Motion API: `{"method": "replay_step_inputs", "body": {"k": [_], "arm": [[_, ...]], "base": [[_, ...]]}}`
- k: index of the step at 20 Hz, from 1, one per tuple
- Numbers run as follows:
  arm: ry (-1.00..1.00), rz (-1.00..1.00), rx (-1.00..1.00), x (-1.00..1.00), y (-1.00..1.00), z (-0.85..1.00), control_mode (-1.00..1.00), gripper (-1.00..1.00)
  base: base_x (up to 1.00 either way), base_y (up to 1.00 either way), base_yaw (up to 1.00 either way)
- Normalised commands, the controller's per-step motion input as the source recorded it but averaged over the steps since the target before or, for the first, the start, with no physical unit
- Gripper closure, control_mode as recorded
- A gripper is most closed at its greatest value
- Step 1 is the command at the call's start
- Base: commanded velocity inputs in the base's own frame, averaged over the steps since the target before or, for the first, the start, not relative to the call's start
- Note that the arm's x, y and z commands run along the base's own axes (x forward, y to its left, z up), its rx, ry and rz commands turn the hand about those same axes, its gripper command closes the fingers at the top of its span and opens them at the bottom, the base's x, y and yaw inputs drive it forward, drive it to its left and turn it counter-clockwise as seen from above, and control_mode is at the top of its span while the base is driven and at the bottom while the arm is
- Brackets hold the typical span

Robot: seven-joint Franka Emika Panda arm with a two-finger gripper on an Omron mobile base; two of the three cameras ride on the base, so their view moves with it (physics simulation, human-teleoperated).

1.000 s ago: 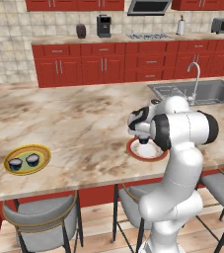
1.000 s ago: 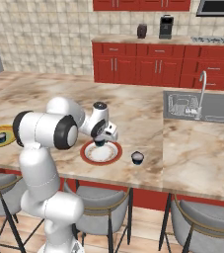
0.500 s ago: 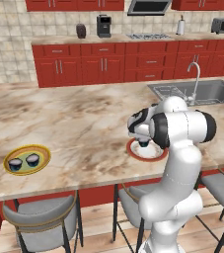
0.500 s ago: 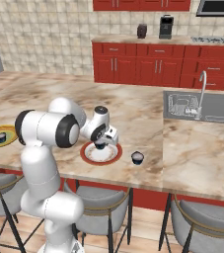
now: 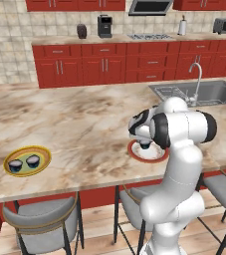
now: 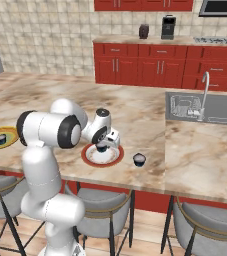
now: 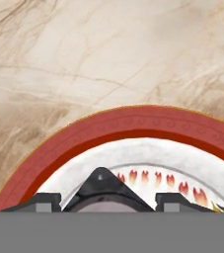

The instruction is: Place two yogurt containers on each plate.

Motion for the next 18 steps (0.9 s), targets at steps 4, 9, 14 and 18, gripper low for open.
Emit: {"method": "replay_step_inputs", "body": {"k": [4,9,14,18], "arm": [[0.0,0.0,0.0,0.0,0.0,0.0,-1.0,-1.0],[0.0,0.0,0.0,0.0,0.0,0.0,-1.0,-1.0],[-0.04,0.0,0.0,0.0,-0.06,0.03,-1.0,-1.0],[-0.01,0.0,0.0,0.0,-0.16,0.47,-1.0,-1.0]], "base": [[0.0,0.0,0.0],[0.0,0.0,0.0],[0.0,0.0,0.0],[0.0,0.0,0.0]]}}
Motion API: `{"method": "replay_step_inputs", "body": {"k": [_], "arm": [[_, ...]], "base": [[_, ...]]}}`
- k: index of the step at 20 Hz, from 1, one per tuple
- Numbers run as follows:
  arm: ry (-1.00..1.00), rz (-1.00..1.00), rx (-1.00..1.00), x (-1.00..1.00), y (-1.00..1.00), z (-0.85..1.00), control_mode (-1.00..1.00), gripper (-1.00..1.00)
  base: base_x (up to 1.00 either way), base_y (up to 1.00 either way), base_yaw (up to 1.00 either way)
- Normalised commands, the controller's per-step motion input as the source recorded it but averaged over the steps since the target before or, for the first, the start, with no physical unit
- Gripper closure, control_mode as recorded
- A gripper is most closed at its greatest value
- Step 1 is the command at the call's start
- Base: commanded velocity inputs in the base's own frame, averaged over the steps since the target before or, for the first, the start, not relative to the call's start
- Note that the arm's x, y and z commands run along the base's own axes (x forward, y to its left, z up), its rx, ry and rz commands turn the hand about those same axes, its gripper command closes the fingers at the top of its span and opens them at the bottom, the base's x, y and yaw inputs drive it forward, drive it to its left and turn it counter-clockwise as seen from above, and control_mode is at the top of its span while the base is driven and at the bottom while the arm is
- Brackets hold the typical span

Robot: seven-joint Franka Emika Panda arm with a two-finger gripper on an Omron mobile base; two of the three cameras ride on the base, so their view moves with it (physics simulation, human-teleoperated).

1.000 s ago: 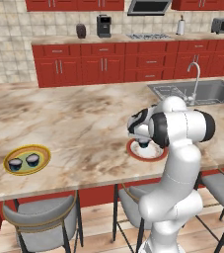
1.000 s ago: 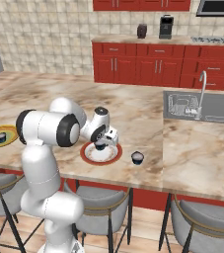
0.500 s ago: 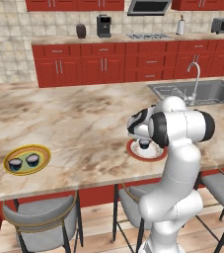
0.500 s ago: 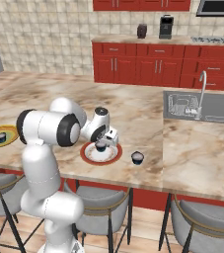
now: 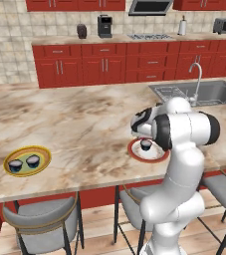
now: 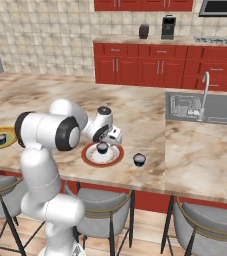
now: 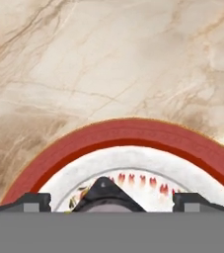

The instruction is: Place two yogurt containers on each plate.

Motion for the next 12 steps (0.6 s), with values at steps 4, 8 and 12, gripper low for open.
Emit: {"method": "replay_step_inputs", "body": {"k": [4,8,12], "arm": [[0.0,0.0,0.0,-0.02,-0.2,0.62,-1.0,-1.0],[-0.05,0.01,0.0,-0.27,-0.43,0.29,-1.0,-1.0],[-0.2,0.05,-0.04,-0.46,-0.39,0.0,-1.0,-1.0]], "base": [[0.0,0.0,0.0],[0.0,0.0,0.0],[0.0,0.0,0.0]]}}
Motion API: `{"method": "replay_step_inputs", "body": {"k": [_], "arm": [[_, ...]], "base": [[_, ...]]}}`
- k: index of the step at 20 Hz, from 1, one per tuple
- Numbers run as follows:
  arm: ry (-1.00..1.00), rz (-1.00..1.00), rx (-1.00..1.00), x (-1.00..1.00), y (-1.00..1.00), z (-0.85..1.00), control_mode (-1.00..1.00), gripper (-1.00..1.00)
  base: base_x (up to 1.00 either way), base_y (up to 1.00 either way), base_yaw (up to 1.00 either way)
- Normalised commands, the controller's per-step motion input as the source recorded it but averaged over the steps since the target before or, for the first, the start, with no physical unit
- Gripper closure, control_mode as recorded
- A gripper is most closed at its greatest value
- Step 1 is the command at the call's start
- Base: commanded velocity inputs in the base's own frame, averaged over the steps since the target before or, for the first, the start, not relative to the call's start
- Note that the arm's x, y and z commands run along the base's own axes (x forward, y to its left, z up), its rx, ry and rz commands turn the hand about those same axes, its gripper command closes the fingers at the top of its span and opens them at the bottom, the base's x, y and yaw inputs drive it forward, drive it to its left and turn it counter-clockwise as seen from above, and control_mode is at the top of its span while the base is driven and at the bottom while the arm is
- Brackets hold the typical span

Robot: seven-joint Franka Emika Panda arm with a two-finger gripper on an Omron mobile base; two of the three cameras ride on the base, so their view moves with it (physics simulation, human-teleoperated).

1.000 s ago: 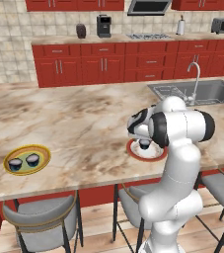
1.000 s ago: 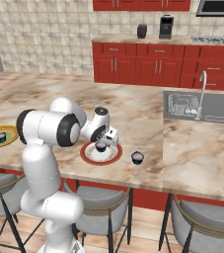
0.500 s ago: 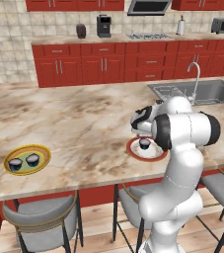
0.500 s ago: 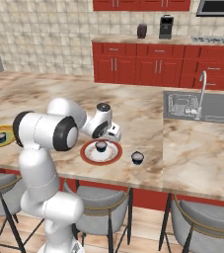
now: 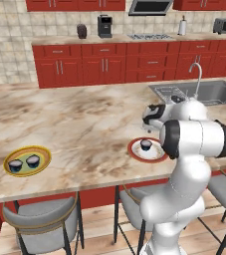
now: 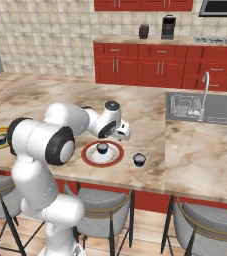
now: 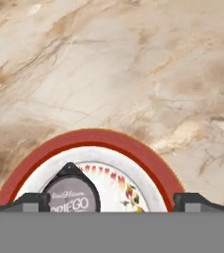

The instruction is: Place two yogurt containers on each plate.

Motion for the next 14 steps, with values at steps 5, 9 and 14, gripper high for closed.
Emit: {"method": "replay_step_inputs", "body": {"k": [5,9,14], "arm": [[-0.12,0.01,-0.12,-0.4,-0.3,0.0,-1.0,-1.0],[0.01,0.0,-0.17,-0.35,0.0,0.11,-1.0,-1.0],[0.1,0.0,-0.02,-0.18,-0.29,0.23,-1.0,-1.0]], "base": [[0.0,0.0,0.0],[0.0,0.0,0.0],[0.0,0.0,0.0]]}}
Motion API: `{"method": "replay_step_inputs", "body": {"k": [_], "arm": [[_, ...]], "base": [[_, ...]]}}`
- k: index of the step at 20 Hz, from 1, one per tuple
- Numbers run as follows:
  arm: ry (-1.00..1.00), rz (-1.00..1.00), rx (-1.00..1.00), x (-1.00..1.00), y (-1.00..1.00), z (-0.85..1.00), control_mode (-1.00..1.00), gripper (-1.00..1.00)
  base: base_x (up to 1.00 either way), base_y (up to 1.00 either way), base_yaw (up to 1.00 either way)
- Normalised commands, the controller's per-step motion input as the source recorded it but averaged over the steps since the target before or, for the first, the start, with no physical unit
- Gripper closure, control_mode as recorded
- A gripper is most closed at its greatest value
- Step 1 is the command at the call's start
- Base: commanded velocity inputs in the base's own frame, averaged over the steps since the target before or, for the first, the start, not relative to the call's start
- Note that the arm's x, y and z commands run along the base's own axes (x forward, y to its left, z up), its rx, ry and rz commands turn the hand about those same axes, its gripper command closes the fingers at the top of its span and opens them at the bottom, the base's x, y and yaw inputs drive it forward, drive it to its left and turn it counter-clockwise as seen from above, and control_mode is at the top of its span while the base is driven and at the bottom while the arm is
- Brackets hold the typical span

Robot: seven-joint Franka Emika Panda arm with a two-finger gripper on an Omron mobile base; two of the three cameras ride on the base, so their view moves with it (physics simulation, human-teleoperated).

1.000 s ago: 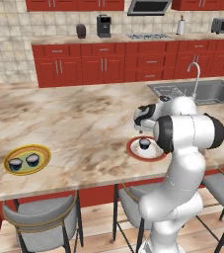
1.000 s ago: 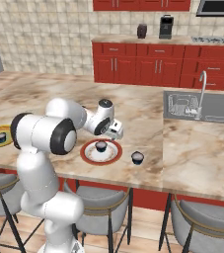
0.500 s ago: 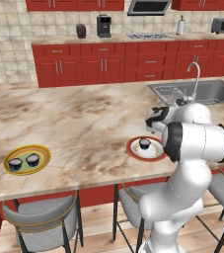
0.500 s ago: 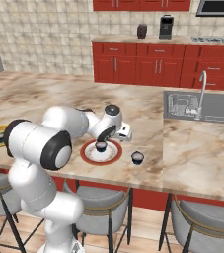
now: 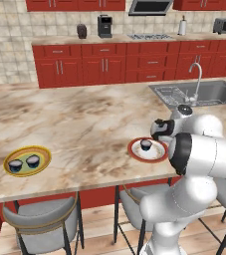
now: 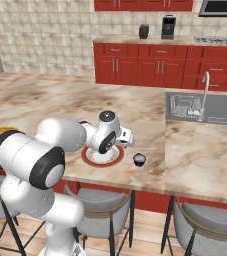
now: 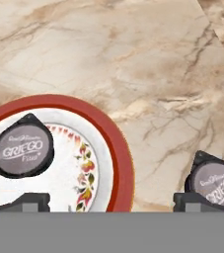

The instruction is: Place two yogurt containers on each plate.

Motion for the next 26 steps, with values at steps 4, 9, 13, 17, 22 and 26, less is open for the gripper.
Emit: {"method": "replay_step_inputs", "body": {"k": [4,9,13,17,22,26], "arm": [[0.1,0.0,0.0,-0.03,-0.41,0.19,-1.0,-1.0],[0.01,0.0,0.02,0.0,-0.53,-0.01,-1.0,-1.0],[0.0,0.0,0.02,-0.05,-0.63,-0.08,-1.0,-1.0],[0.0,0.0,0.0,-0.35,-0.43,-0.03,-1.0,-1.0],[0.0,0.0,0.0,-0.26,-0.2,-0.05,-1.0,-1.0],[0.0,0.0,0.0,0.0,0.0,-0.14,-1.0,-1.0]], "base": [[0.0,0.0,0.0],[0.0,0.0,0.0],[0.0,0.0,0.0],[0.0,0.0,0.0],[0.0,0.0,0.0],[0.0,0.0,0.0]]}}
